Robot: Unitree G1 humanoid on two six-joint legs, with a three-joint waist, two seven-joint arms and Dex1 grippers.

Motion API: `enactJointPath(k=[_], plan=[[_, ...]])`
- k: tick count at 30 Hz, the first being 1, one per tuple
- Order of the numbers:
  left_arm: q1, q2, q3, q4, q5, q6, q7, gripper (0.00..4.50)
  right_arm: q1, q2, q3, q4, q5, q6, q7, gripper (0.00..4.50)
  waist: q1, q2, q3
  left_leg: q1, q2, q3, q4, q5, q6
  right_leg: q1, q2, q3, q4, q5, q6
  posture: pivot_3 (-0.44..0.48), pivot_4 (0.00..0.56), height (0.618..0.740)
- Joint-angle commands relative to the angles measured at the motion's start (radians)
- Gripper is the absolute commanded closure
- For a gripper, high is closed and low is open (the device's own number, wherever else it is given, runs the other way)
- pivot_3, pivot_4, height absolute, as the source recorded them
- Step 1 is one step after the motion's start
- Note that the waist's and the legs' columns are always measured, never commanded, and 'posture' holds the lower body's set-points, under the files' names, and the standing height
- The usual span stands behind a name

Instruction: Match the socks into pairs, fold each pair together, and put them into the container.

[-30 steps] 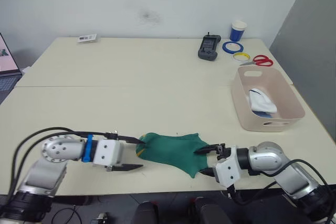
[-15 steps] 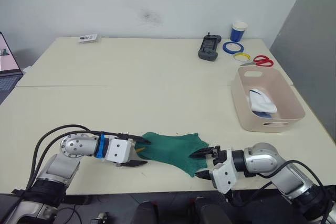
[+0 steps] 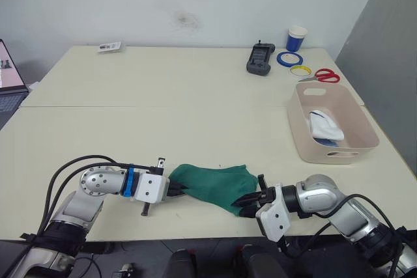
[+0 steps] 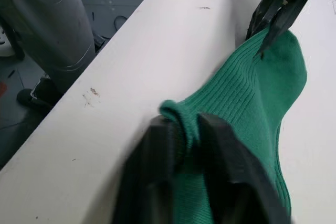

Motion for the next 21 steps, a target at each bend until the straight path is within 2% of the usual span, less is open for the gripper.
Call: enactJointPath(k=[1, 3, 6, 10, 16, 20, 21], plan=[[0.001, 0.001, 0.011, -0.04, -0.072, 0.056, -0.01, 4.5, 0.003, 0.003, -0.055, -0.069, 0.133, 0.044, 0.003, 4.47, 0.0, 0.0, 0.0, 0.0, 0.0, 0.0, 0.0, 0.0, 0.0, 0.0, 0.0, 0.0, 0.0, 0.0, 0.0, 0.0, 0.15, 0.74], [0.014, 0.001, 0.028, -0.084, -0.142, 0.172, -0.011, 4.5, 0.04, -0.008, -0.079, -0.152, 0.272, 0.182, 0.021, 4.47, 0.0, 0.0, 0.0, 0.0, 0.0, 0.0, 0.0, 0.0, 0.0, 0.0, 0.0, 0.0, 0.0, 0.0, 0.0, 0.0, 0.15, 0.74], [0.026, 0.018, 0.063, -0.189, -0.296, 0.469, 0.013, 4.5, 0.069, -0.015, -0.132, -0.279, 0.479, 0.473, -0.007, 4.47, 0.0, 0.0, 0.0, -0.001, 0.001, -0.002, 0.0, 0.0, 0.0, 0.0, 0.0, -0.001, 0.0, 0.0, 0.0, 0.0, 0.15, 0.74], [0.007, 0.058, 0.085, -0.245, -0.372, 0.672, -0.009, 4.5, 0.042, 0.006, -0.204, -0.322, 0.658, 0.773, -0.088, 4.47, -0.003, 0.0, 0.0, 0.001, 0.001, -0.003, 0.001, 0.0, 0.0, 0.001, -0.001, 0.0, 0.001, 0.0, 0.001, 0.0, 0.15, 0.74], [-0.03, 0.077, 0.11, -0.251, -0.379, 0.738, -0.038, 4.5, 0.008, 0.023, -0.256, -0.309, 0.718, 0.914, -0.105, 4.47, -0.001, 0.0, 0.0, -0.001, 0.0, -0.003, 0.0, 0.0, 0.0, 0.0, 0.0, -0.001, 0.0, 0.0, 0.0, 0.0, 0.15, 0.74], [-0.025, 0.083, 0.111, -0.247, -0.34, 0.7, -0.055, 4.5, -0.008, 0.016, -0.256, -0.3, 0.688, 0.912, -0.08, 4.47, -0.002, 0.0, 0.0, -0.001, 0.0, -0.003, 0.0, 0.0, 0.0, 0.0, 0.0, 0.0, -0.001, 0.0, 0.0, 0.0, 0.15, 0.74], [-0.009, 0.085, 0.102, -0.241, -0.309, 0.644, -0.067, 4.5, -0.011, 0.017, -0.251, -0.296, 0.675, 0.905, -0.075, 4.47, -0.002, 0.0, 0.0, -0.001, 0.0, -0.003, 0.0, 0.0, 0.0, 0.0, 0.0, -0.001, -0.001, 0.0, 0.0, 0.0, 0.15, 0.74]])
